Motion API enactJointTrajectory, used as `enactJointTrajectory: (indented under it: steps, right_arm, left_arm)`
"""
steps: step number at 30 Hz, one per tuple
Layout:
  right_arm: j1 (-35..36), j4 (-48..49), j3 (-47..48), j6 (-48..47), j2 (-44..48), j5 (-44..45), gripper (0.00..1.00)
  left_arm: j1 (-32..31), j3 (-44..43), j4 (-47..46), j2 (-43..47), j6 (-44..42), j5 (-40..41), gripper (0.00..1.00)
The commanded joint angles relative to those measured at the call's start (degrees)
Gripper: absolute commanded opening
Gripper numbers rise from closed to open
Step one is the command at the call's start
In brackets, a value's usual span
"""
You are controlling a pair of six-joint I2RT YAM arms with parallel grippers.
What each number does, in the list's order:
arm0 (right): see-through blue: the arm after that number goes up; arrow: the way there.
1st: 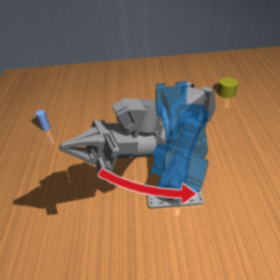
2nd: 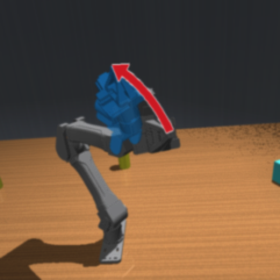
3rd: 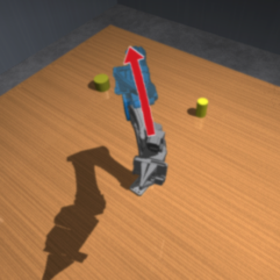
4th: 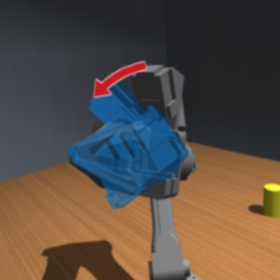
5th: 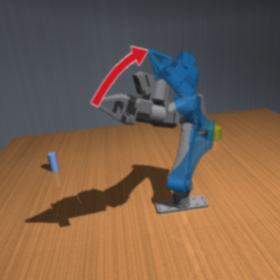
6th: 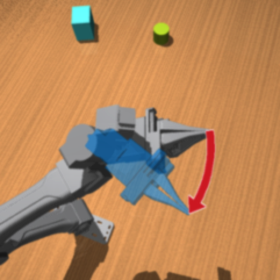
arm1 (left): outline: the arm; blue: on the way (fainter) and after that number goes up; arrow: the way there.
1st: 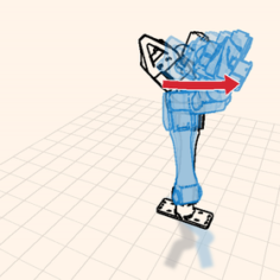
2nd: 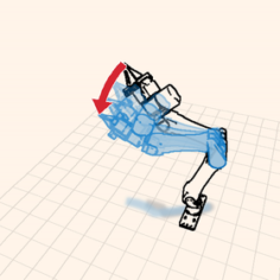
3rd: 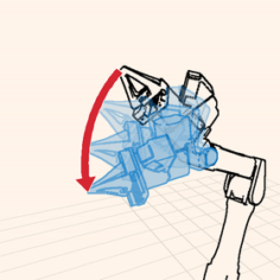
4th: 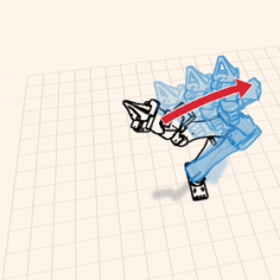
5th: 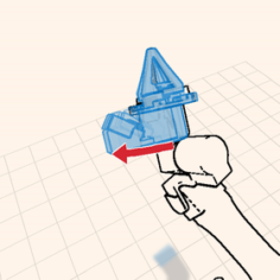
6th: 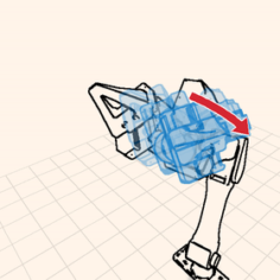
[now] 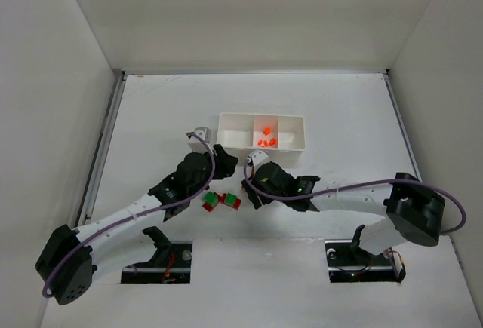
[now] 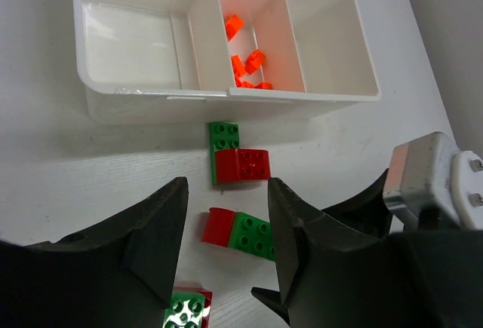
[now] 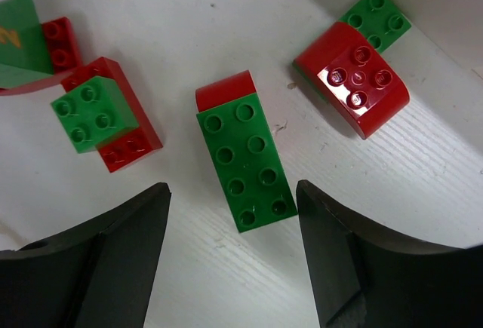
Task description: Sort the legos into containers by color
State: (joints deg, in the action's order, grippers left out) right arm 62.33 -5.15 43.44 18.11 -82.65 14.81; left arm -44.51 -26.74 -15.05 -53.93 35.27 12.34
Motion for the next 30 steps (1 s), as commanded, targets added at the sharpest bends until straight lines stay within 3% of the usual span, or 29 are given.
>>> enactJointTrajectory:
  steps: [1,7,13,15,24,30]
  right_arm:
    - [0.03,4.09,3.05,-2.55,-2.51,1.36,0.72]
    - [-0.23,7.08,3.84,-2.99,-4.88,2.24,0.66]
    - [-1.02,7.26,4.28,-1.68,-6.12,2.15,0.39]
    - [-1.37,7.17,3.76,-0.54,-4.55,2.24,0.34]
    - [-6.99,7.69,-3.27,10.97,12.59,-1.96,0.29]
    - [-12.09,13.31,-8.98,20.55,19.98,-7.51,0.29]
  left_arm:
    - [0.52,-2.53,2.04,1.28,0.77,-0.65,0.44]
    - [1.14,-2.17,2.57,1.81,0.77,-0.65,0.44]
    - [1.93,-1.91,2.57,1.99,0.77,-1.44,0.44]
    - [2.19,-1.91,2.48,2.25,0.86,-1.61,0.44]
    - [2.28,-4.11,-0.5,2.25,2.52,-3.81,0.5]
    - [1.23,-3.06,-6.91,2.6,8.66,-4.16,0.58]
